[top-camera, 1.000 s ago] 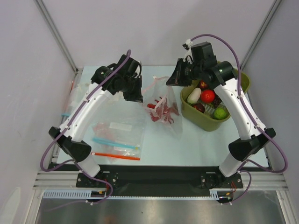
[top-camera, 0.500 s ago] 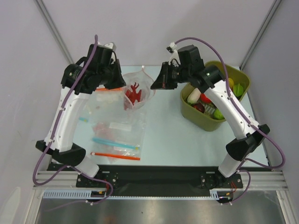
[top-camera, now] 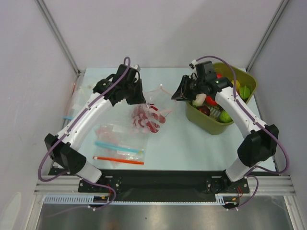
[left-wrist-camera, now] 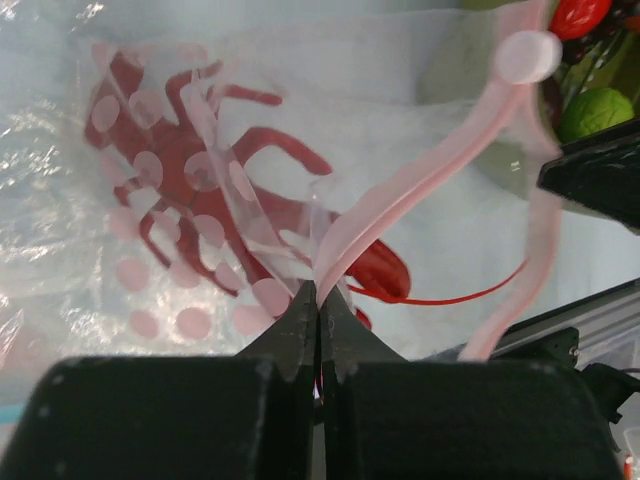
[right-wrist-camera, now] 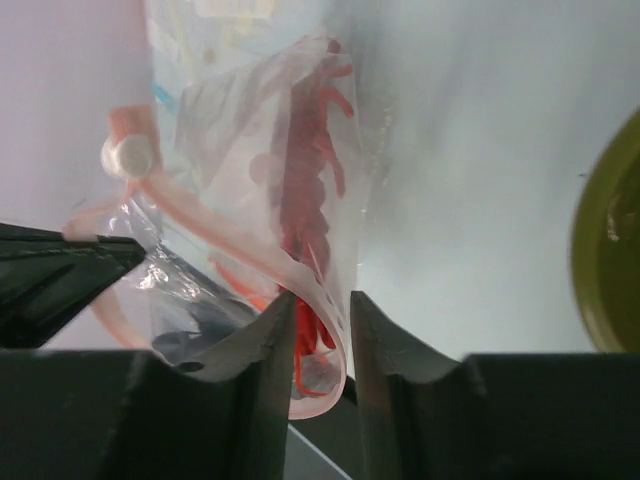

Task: Place the food in the zip-top bag and seal the zipper
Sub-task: Adjust the zipper food storage bag at the center of the board.

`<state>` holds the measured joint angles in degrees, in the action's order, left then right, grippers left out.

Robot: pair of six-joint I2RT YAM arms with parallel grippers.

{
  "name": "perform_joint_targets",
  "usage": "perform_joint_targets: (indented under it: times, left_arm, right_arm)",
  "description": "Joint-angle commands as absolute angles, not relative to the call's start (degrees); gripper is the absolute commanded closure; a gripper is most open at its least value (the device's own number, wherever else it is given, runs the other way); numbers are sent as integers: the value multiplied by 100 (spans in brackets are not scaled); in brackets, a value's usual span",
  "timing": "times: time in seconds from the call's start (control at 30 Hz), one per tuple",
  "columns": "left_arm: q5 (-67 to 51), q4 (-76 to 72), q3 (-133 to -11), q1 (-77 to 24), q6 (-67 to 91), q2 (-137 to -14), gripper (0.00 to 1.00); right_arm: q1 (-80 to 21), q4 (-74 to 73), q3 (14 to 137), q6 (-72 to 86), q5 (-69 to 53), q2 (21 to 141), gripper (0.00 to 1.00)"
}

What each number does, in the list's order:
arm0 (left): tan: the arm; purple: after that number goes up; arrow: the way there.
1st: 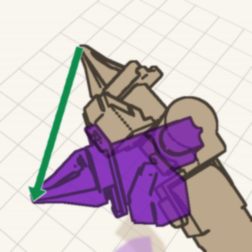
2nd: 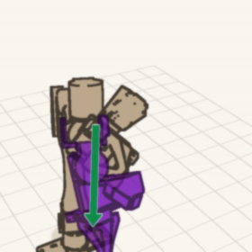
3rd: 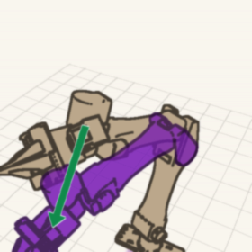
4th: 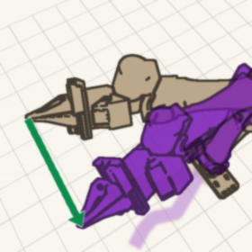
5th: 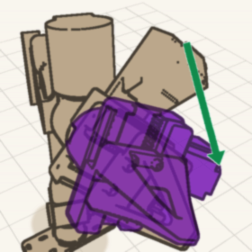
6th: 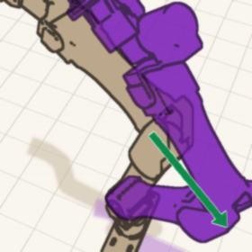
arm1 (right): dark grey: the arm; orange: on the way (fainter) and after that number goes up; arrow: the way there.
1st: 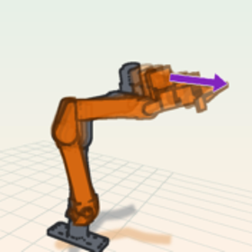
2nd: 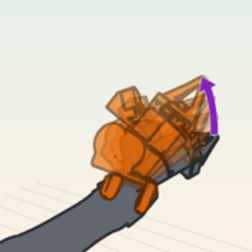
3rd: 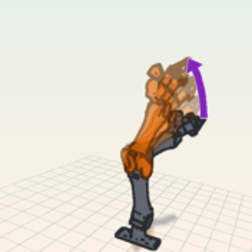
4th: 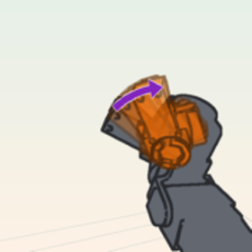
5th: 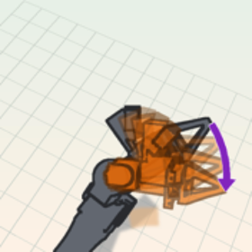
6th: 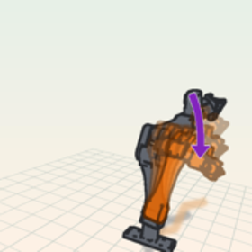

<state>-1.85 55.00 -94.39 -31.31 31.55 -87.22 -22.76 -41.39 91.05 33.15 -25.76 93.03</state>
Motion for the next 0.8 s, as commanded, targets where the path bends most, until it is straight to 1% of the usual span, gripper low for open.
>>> perform_joint_targets:
  times: [0.0,0.07,0.1,0.13,0.33,0.57,0.6,0.67,0.73,0.77]
  left_arm:
    - [-448,4579,-9492,-3225,3278,-8727,100]
    - [-492,4544,-9562,-3243,3270,-8798,100]
    - [-527,4544,-9597,-3252,3261,-8876,100]
    - [-527,4544,-9667,-3261,3261,-8886,100]
    - [-676,4535,-9887,-3270,3182,-9000,99]
    - [-800,4509,-10028,-3278,3120,-8991,100]
    - [-800,4500,-10020,-3270,3111,-8991,100]
    - [-791,4448,-10011,-3278,3076,-8956,100]
    - [-765,4412,-9976,-3278,3041,-8921,100]
    - [-712,4377,-9949,-3278,3032,-8851,100]
  right_arm:
    - [-2153,-3903,8912,3068,-2365,8878,64]
    - [-2083,-3920,8886,2962,-2277,8693,54]
    - [-2066,-3929,8868,2927,-2215,8649,46]
    - [-1970,-3955,8877,2875,-2215,8553,44]
    - [-1548,-4086,8816,2646,-2250,8201,37]
    - [-722,-4297,8736,2268,-2013,7735,30]
    - [-494,-4315,8710,2215,-1830,7613,24]
    - [-230,-4211,8483,2171,-1828,7454,17]
    - [-44,-4235,8367,2284,-1672,7304,1]
    - [-44,-4323,8324,2320,-1505,7312,0]
